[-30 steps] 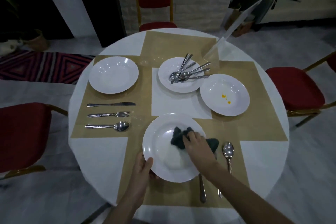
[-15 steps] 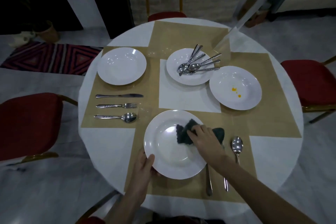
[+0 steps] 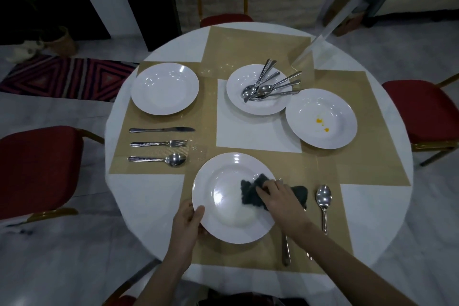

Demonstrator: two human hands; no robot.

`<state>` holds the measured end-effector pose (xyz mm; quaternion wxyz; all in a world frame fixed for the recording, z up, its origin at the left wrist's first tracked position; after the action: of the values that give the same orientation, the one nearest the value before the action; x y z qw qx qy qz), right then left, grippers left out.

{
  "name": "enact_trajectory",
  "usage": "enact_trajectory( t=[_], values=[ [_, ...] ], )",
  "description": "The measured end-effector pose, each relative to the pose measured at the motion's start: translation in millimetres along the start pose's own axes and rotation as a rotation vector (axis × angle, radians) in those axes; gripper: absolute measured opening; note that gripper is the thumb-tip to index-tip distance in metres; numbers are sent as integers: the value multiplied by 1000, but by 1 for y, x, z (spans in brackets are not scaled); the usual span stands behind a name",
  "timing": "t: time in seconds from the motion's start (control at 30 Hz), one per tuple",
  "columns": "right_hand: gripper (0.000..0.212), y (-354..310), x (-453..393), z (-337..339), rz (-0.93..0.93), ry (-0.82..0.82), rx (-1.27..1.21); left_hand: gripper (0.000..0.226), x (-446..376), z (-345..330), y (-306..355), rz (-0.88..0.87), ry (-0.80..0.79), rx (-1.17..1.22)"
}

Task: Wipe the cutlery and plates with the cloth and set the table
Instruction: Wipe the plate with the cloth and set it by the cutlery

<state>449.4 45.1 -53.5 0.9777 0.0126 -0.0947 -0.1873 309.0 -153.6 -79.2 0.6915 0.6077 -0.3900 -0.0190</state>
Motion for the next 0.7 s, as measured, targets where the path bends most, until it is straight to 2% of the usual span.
enact_trajectory(
  t=[0.1,0.2,0.3,0.37,0.43,0.53,0.6,0.7],
  values=[
    [53,-42,-7,-4,102,-18,-117,18,-3,-11,7,-23,1,-24],
    [57,-75,-3,0,311,15,-224,17,-3,-8,11,-20,13,-36],
    [58,-43,1,15,418,71,-114,18,1,6,10,-9,25,-4],
    [54,-3,0,23,349,76,-9,20,5,9,6,3,24,7],
    [53,24,-2,28,204,35,68,22,9,4,3,15,12,-2],
    [56,19,-7,22,60,-45,16,24,12,-10,3,8,5,-2],
    [56,-4,-8,16,45,-48,-50,25,12,-17,6,-20,2,-8],
    [51,-33,0,20,216,-53,-108,23,10,-18,12,-56,45,-1]
  ],
)
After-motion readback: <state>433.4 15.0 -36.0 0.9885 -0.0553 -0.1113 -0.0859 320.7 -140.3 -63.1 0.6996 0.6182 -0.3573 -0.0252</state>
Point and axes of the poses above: each hand's wrist, its own x-axis away from the middle knuckle, its own z-axis out of the back of the hand, y = z × x, the point moved 2 cm from there along -x, towards the middle knuckle, and after that the axes turned 2 degrees about x, right-handed, at the moved point
